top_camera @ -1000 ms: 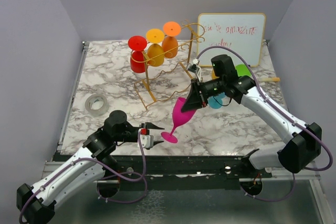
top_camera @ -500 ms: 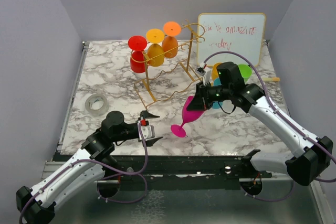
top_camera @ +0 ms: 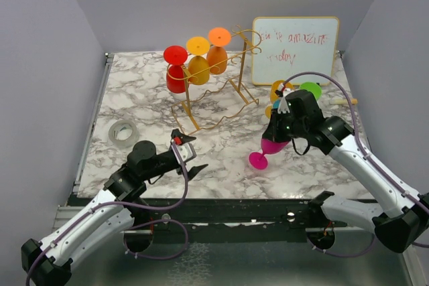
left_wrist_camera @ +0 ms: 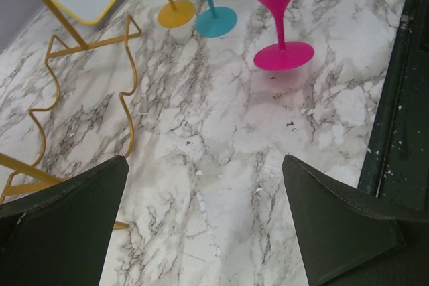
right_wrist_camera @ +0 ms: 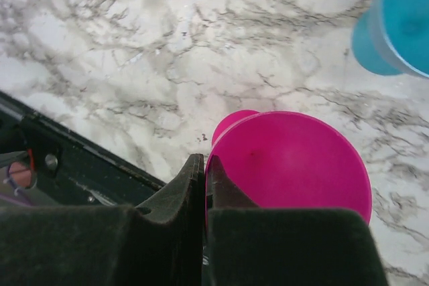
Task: Take the wine glass off the wine glass rack
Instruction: Place the wine glass at the center of the board.
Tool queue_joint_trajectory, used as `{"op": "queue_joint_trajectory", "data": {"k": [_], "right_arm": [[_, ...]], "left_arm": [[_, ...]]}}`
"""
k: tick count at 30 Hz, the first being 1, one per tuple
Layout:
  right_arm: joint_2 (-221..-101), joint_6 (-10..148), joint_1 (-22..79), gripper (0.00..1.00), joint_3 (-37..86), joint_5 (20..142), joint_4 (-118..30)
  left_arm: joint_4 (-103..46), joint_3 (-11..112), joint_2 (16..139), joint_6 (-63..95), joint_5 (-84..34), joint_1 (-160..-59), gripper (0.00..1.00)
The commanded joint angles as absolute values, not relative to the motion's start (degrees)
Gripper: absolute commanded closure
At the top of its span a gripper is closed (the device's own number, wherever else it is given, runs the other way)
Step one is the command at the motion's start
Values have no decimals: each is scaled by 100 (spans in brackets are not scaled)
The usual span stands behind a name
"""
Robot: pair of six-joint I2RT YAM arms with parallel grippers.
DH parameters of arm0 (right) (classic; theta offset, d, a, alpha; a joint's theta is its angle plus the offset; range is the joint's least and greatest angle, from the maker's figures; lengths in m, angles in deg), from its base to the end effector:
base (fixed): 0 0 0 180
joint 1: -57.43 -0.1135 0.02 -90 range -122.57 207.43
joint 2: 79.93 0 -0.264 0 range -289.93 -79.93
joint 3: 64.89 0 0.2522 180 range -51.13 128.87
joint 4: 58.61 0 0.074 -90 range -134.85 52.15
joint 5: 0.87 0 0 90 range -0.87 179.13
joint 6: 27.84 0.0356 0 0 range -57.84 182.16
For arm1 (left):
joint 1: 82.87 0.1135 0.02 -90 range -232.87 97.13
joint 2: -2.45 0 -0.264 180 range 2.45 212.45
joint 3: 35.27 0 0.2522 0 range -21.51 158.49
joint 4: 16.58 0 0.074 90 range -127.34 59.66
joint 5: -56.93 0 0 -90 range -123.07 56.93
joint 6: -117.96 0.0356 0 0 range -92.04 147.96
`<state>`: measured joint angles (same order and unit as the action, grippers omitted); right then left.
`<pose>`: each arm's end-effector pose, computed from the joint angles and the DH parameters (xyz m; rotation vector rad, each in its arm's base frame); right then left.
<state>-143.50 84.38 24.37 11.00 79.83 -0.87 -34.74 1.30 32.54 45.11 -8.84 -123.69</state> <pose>0.1858 0.1278 0.3260 -0.3125 2.4293 0.6419 0.1013 -0.1068 0.2528 1.1340 1.4053 -0.6708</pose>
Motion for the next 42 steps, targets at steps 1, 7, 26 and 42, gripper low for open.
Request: {"op": "queue_joint_trajectory", "data": {"k": [1, 7, 26, 42], "right_arm": [[-13872, 8855, 2395, 100, 919, 9323, 114], [-13411, 9073, 2395, 100, 699, 10851, 212], [-13320, 9213, 2912, 99, -120, 12699, -1425], [-14307, 8613, 4094, 100, 435, 11749, -1675]], "left_arm": [[-3514, 338, 3076, 4470, -1632, -12316, 1], [-3642, 221, 2782, 4720, -2055, -12321, 1], [-3778, 209, 2712, 4912, -2490, -12313, 1], [-3847, 168, 2660, 4949, -2505, -12312, 1]]}}
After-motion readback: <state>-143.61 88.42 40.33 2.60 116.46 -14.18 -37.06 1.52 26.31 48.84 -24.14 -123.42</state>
